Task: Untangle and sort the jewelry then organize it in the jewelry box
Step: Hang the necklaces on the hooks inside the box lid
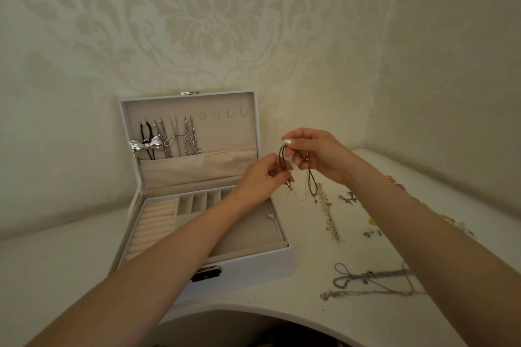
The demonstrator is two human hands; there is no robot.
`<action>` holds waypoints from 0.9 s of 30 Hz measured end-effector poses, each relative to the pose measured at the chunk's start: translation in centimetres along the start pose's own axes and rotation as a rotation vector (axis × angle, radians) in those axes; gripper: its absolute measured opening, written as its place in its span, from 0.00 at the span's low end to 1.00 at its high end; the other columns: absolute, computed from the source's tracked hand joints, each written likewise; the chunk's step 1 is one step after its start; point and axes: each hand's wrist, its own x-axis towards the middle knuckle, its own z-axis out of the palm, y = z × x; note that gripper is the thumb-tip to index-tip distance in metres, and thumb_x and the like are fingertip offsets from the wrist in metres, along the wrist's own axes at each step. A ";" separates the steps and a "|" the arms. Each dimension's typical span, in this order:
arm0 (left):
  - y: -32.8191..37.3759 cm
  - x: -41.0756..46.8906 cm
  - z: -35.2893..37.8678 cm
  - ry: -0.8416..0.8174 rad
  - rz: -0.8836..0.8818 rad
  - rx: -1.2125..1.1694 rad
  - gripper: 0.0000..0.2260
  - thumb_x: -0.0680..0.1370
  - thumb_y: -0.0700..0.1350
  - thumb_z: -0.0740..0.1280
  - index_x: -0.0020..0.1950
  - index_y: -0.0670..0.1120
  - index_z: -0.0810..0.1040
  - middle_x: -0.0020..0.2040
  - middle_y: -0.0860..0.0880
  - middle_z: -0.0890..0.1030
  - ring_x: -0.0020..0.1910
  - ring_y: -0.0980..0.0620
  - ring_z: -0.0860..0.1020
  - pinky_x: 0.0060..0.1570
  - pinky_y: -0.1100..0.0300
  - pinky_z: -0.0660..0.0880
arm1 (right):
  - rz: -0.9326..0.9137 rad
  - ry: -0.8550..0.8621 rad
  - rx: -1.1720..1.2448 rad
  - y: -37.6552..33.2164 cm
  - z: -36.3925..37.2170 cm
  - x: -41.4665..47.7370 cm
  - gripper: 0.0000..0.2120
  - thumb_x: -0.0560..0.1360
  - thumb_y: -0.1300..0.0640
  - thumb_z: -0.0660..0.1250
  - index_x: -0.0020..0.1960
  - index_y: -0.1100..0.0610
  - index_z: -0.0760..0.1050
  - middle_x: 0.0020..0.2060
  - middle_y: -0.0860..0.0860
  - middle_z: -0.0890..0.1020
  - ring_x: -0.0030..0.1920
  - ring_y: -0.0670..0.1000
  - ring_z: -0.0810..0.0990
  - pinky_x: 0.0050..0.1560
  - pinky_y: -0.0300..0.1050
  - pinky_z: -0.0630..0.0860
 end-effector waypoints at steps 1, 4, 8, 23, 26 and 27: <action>0.0 0.0 0.0 -0.001 0.004 0.025 0.05 0.75 0.38 0.68 0.45 0.47 0.75 0.41 0.52 0.81 0.42 0.54 0.80 0.45 0.65 0.74 | -0.011 0.002 0.014 -0.3 0.1 0.1 0.04 0.75 0.65 0.66 0.49 0.60 0.77 0.34 0.53 0.79 0.28 0.48 0.74 0.26 0.37 0.69; -0.2 0.1 -0.1 0.012 -0.004 -0.040 0.05 0.75 0.35 0.68 0.45 0.45 0.77 0.40 0.51 0.81 0.37 0.56 0.80 0.40 0.66 0.75 | -0.037 0.001 0.034 -1.0 0.6 0.3 0.04 0.76 0.65 0.65 0.49 0.59 0.77 0.35 0.53 0.80 0.28 0.47 0.74 0.27 0.37 0.70; 0.0 0.2 -0.6 0.095 -0.056 -0.161 0.05 0.77 0.36 0.66 0.49 0.43 0.80 0.45 0.44 0.79 0.33 0.59 0.80 0.32 0.66 0.76 | -0.071 0.004 0.054 -1.5 1.0 0.6 0.04 0.76 0.65 0.65 0.50 0.59 0.77 0.37 0.53 0.81 0.31 0.48 0.76 0.29 0.38 0.72; 1.1 0.3 -2.2 0.264 -0.156 -0.192 0.07 0.79 0.39 0.63 0.50 0.46 0.81 0.38 0.49 0.78 0.40 0.53 0.75 0.45 0.58 0.73 | -0.105 0.033 0.240 -2.2 1.8 0.7 0.09 0.77 0.68 0.62 0.53 0.59 0.76 0.44 0.54 0.84 0.31 0.45 0.79 0.30 0.35 0.75; 1.8 0.2 -2.6 0.349 -0.143 -0.024 0.06 0.75 0.38 0.66 0.51 0.45 0.75 0.46 0.48 0.78 0.45 0.52 0.75 0.52 0.56 0.72 | -0.101 0.012 0.269 -2.1 2.7 0.9 0.09 0.77 0.69 0.61 0.53 0.60 0.75 0.45 0.56 0.83 0.31 0.45 0.80 0.32 0.35 0.77; 2.2 -0.1 -2.9 0.430 -0.129 0.025 0.06 0.74 0.39 0.65 0.49 0.46 0.73 0.45 0.50 0.77 0.44 0.52 0.74 0.50 0.55 0.72 | -0.099 0.004 0.277 -2.1 3.1 1.0 0.09 0.77 0.69 0.61 0.53 0.60 0.75 0.45 0.56 0.83 0.31 0.46 0.80 0.33 0.36 0.77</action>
